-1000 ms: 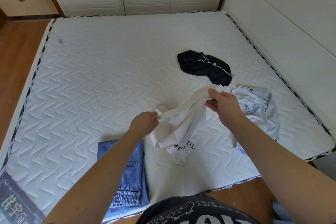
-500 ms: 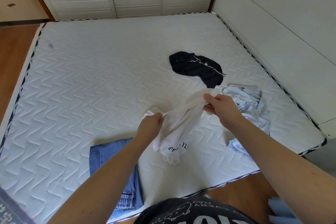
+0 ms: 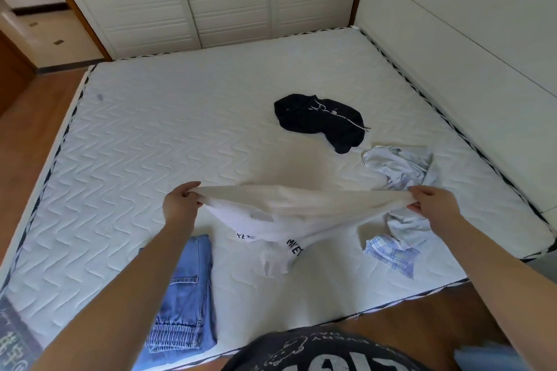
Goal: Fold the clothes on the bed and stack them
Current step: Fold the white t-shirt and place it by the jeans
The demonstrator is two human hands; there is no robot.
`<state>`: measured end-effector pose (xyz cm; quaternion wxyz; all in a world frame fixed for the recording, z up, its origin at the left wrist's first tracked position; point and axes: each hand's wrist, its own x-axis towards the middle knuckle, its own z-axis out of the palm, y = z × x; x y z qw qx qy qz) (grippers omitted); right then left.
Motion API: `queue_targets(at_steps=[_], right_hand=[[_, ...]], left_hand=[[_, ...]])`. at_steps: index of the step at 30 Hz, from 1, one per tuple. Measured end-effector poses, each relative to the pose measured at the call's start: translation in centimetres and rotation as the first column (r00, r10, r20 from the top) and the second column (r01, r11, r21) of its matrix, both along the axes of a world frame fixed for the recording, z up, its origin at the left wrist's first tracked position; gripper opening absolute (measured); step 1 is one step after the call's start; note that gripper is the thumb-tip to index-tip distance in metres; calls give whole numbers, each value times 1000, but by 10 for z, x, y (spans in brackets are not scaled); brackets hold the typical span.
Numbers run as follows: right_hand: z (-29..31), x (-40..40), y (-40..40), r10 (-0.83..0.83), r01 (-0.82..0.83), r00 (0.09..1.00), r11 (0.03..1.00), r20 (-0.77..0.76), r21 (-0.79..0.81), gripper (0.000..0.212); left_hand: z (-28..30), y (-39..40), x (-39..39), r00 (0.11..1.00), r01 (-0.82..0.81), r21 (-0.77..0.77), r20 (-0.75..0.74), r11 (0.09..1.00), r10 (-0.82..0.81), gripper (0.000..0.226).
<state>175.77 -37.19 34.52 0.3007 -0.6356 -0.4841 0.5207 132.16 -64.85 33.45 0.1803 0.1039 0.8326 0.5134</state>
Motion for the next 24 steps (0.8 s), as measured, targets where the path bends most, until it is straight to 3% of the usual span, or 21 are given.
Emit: queue_targets(at_steps=[3, 7, 12, 17, 20, 24], right_hand=[[-11, 48, 29, -20, 19, 999, 1000, 42, 1, 19], [-31, 78, 52, 22, -19, 997, 999, 71, -49, 19], [-49, 91, 47, 96, -79, 991, 980, 88, -182, 26], [-63, 113, 16, 140, -101, 990, 848, 36, -520, 23], [-75, 122, 4, 156, -89, 986, 797, 60, -597, 24], [-90, 113, -10, 30, 3, 999, 766, 40, -643, 16]], left_hand=[[-4, -5, 10, 994, -95, -16, 53, 995, 96, 38], [-10, -11, 36, 996, -63, -70, 53, 996, 67, 36], [-21, -32, 69, 968, -100, -113, 220, 989, 123, 32], [-49, -78, 96, 903, -59, -153, 414, 986, 118, 40], [-60, -97, 104, 883, -81, -155, 447, 985, 143, 40], [-68, -104, 100, 807, -109, -136, 566, 985, 167, 28]])
